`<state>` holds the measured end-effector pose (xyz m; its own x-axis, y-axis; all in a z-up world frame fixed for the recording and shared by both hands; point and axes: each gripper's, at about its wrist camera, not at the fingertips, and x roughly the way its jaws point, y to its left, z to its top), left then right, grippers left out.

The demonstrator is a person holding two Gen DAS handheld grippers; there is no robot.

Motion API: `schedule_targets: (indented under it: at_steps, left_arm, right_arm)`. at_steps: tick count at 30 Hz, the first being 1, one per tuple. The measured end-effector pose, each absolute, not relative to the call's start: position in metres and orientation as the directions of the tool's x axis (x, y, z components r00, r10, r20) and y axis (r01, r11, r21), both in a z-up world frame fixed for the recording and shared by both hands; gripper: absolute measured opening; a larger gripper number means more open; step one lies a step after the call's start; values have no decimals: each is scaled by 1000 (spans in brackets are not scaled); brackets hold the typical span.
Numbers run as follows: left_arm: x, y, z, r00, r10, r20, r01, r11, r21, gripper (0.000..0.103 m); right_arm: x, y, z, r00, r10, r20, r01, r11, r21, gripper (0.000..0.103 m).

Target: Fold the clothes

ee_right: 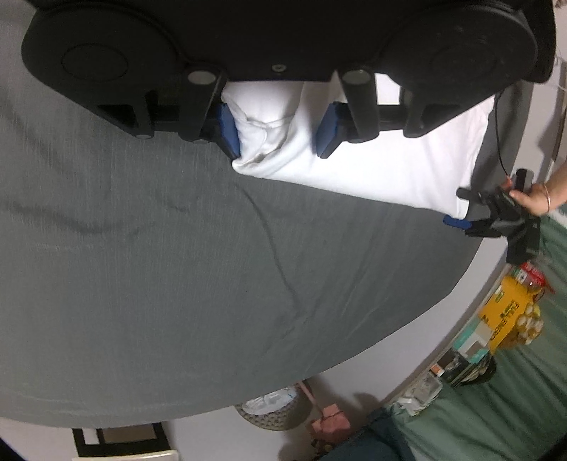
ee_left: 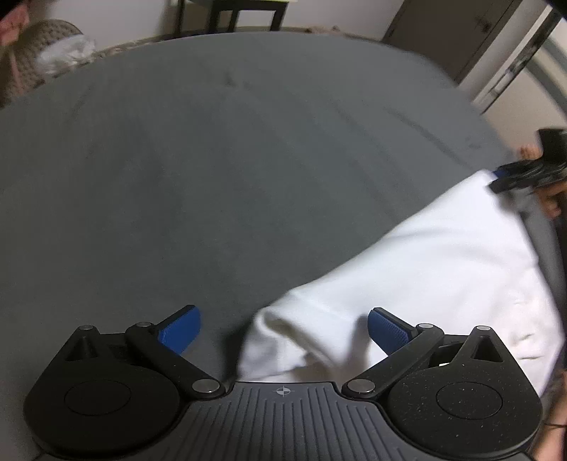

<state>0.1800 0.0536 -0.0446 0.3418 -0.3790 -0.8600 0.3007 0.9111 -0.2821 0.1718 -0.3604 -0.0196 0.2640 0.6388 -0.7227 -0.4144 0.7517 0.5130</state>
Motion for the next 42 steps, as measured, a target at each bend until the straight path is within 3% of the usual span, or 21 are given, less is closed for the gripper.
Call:
schedule_targets:
  at_steps: [4,6,7,8,13,19,21,24,32,38,42]
  left_arm:
    - [176,44,-41,328,-409,-852,380,882,-278,96]
    - [175,41,-40,335,-385,-860,396,886,-243,80]
    - [175,44,-38,340,-391,-855,388,887,-251,62]
    - [175,47,-37,344,-398,-850,379,887,-262,51]
    - [172,50,-33,352,-414,-839,390,880,-271,30]
    - [170,42,-35,395,-395,-829,376,893,-246,22]
    - [161,42,-36,415,-388,-823,347,904,-251,20]
    - [153,27,-38,459,-353,-815,314,923,-223,17]
    - [167,25,-13,552,-243,-798,264,958,-109,16]
    - [184,28,8,656,-170,-735,199,979,-48,16]
    - [184,40,15,706,-145,-693,177,984,-26,16]
  right_arm:
    - [173,-363,-18,260,656,-708,-431,736,523,47]
    - [174,-364,-17,257,664,-702,-441,727,526,46]
    - [175,-364,-17,255,668,-699,-445,723,529,44]
    - [176,-365,-16,252,672,-696,-446,719,533,41]
    - [176,-369,-16,260,693,-672,-441,705,556,38]
    - [176,-359,-17,287,655,-699,-408,744,529,41]
    - [175,-354,-16,302,637,-709,-394,761,516,19]
    - [171,-346,-11,330,610,-721,-396,782,481,15]
    - [179,-313,25,455,513,-728,-444,839,314,14]
    - [206,-294,58,635,445,-632,-401,888,223,13]
    - [208,-297,56,665,450,-596,-395,889,231,14]
